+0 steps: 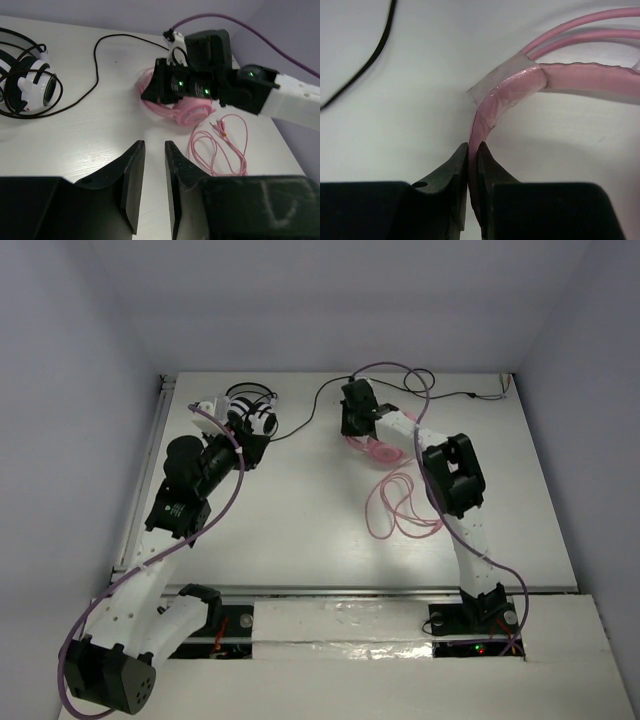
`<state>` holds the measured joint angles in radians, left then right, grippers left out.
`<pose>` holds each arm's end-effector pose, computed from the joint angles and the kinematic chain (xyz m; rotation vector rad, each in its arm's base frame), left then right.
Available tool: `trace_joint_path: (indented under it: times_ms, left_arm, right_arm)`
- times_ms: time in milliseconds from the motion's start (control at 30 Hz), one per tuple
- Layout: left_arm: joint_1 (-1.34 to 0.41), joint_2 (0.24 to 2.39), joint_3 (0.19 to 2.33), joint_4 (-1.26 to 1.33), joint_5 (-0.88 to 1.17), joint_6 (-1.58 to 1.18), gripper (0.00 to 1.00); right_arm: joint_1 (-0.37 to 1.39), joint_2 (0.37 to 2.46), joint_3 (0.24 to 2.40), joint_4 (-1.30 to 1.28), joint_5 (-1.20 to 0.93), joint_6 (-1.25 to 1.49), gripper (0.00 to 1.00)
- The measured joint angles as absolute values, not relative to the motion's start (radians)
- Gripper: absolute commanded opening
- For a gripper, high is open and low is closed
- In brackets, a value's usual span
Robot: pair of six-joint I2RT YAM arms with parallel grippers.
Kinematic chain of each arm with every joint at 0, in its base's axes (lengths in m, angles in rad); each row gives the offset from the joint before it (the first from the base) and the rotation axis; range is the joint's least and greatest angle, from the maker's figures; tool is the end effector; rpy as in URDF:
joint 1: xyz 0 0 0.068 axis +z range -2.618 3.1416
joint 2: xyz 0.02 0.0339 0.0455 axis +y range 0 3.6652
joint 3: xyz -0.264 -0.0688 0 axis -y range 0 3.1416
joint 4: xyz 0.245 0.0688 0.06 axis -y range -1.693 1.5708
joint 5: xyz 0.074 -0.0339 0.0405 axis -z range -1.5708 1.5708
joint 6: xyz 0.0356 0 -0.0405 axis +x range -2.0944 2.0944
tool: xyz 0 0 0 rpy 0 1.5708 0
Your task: Wrap the headphones
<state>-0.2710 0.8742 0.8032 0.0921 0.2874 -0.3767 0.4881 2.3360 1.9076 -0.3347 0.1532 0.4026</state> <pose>0.1971 -0.0652 0.3607 0.1497 1.5904 -0.7304 0.4703 0.2435 0.1812 -0.0233 2.3381 0.2683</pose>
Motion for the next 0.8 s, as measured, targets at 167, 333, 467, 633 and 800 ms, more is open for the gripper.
trace_joint_path:
  times_ms: [167,333,467,633,800]
  left_arm:
    - [-0.271,0.911,0.820,0.056,0.221,-0.405,0.31]
    - [-0.268,1.015,0.841,0.014,0.175,-0.458,0.00]
    - [-0.280,1.052,0.828,0.022,0.150,-0.513,0.00]
    - [-0.380,1.097,0.814,0.092,0.018,-0.551,0.00]
    - [-0.490,1.283,0.886,0.116,-0.091,-0.541,0.46]
  right_arm:
    - [0.577,2.142,1.641,-0.284,0.084,0.382,0.30]
    - [0.630,1.998,1.465,-0.226,-0.005,0.398,0.53]
    - [0.628,1.911,1.376,-0.188,-0.058,0.405,0.86]
    - [0.628,1.690,1.259,-0.154,-0.051,0.422,0.59]
    - [0.627,1.364,1.080,-0.070,0.039,0.491,0.00]
